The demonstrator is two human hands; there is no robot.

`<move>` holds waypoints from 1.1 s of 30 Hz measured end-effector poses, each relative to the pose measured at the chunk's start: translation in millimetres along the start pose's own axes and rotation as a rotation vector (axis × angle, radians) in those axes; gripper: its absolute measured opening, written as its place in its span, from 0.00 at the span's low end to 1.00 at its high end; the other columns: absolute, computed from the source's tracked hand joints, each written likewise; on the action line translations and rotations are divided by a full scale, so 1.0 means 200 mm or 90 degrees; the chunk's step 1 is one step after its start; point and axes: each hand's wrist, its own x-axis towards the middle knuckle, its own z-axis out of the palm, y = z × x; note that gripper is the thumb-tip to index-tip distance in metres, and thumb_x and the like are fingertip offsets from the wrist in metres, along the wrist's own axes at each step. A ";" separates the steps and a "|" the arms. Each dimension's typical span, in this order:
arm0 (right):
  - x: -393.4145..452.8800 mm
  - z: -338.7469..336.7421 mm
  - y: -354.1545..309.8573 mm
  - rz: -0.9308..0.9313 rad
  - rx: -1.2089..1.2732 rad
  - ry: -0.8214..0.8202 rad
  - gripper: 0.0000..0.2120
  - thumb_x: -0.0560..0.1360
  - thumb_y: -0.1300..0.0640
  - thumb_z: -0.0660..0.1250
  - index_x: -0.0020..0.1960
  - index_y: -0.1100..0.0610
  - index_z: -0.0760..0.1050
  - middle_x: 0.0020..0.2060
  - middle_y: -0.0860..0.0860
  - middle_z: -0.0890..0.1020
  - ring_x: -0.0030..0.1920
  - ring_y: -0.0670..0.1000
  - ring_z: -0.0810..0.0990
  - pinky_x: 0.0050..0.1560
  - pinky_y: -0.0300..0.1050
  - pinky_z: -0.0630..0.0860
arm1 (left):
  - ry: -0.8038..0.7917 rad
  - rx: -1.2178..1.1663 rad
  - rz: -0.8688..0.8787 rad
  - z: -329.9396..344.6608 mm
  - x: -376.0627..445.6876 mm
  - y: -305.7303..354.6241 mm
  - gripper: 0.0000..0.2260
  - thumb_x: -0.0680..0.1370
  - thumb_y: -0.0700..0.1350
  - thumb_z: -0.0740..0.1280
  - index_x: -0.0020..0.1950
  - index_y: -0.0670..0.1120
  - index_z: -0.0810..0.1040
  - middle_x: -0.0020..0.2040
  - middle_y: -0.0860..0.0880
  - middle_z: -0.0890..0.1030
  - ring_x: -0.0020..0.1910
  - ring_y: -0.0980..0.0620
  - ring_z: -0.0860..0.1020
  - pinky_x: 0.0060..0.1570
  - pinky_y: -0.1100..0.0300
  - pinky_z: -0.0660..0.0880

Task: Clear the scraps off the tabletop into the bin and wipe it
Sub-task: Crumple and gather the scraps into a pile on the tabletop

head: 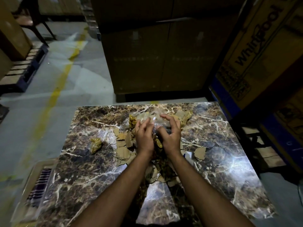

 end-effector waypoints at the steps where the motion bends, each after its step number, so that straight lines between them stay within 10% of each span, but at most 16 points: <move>1: 0.00 0.00 -0.01 -0.010 0.005 0.005 0.16 0.68 0.48 0.67 0.55 0.42 0.80 0.64 0.52 0.70 0.58 0.42 0.76 0.51 0.32 0.76 | -0.013 -0.005 0.007 0.00 -0.01 0.00 0.17 0.76 0.54 0.63 0.62 0.51 0.82 0.76 0.49 0.68 0.69 0.57 0.70 0.64 0.59 0.70; 5: 0.00 0.02 -0.04 -0.021 -0.015 0.000 0.13 0.69 0.41 0.66 0.49 0.46 0.79 0.61 0.54 0.73 0.64 0.47 0.73 0.52 0.24 0.70 | -0.059 -0.036 0.016 0.02 -0.06 0.03 0.16 0.78 0.55 0.59 0.59 0.48 0.77 0.59 0.46 0.81 0.54 0.51 0.80 0.53 0.54 0.77; 11: -0.04 0.04 -0.10 -0.013 0.012 0.027 0.31 0.76 0.35 0.59 0.59 0.59 0.82 0.60 0.49 0.76 0.61 0.47 0.77 0.56 0.39 0.78 | -0.122 -0.054 0.026 -0.01 -0.11 0.12 0.23 0.77 0.65 0.63 0.62 0.51 0.80 0.54 0.50 0.85 0.55 0.52 0.83 0.57 0.48 0.80; 16: -0.07 0.05 -0.17 0.005 0.112 0.005 0.09 0.85 0.49 0.54 0.63 0.49 0.66 0.66 0.44 0.76 0.62 0.44 0.79 0.55 0.45 0.80 | -0.047 -0.046 -0.011 -0.04 -0.13 0.13 0.17 0.70 0.62 0.71 0.51 0.52 0.83 0.46 0.48 0.86 0.49 0.44 0.84 0.57 0.36 0.78; 22: -0.01 0.03 -0.21 0.071 0.256 -0.015 0.19 0.80 0.37 0.54 0.70 0.34 0.66 0.77 0.47 0.64 0.76 0.51 0.65 0.70 0.56 0.70 | 0.000 -0.101 -0.032 -0.06 -0.12 0.15 0.09 0.75 0.38 0.73 0.42 0.51 0.78 0.37 0.53 0.83 0.40 0.53 0.82 0.45 0.48 0.78; 28: 0.06 -0.10 -0.22 0.113 0.269 -0.017 0.24 0.78 0.43 0.55 0.72 0.49 0.65 0.73 0.54 0.71 0.69 0.49 0.73 0.69 0.50 0.69 | 0.079 -0.194 -0.130 -0.11 -0.04 0.17 0.10 0.76 0.36 0.71 0.55 0.39 0.77 0.47 0.45 0.83 0.45 0.48 0.83 0.37 0.58 0.79; 33: 0.07 -0.26 -0.16 0.098 0.153 0.113 0.14 0.85 0.50 0.57 0.68 0.53 0.72 0.69 0.52 0.75 0.68 0.51 0.74 0.57 0.45 0.77 | 0.117 -0.290 -0.160 -0.19 0.05 0.23 0.17 0.74 0.38 0.73 0.61 0.39 0.76 0.53 0.44 0.81 0.53 0.43 0.81 0.55 0.47 0.76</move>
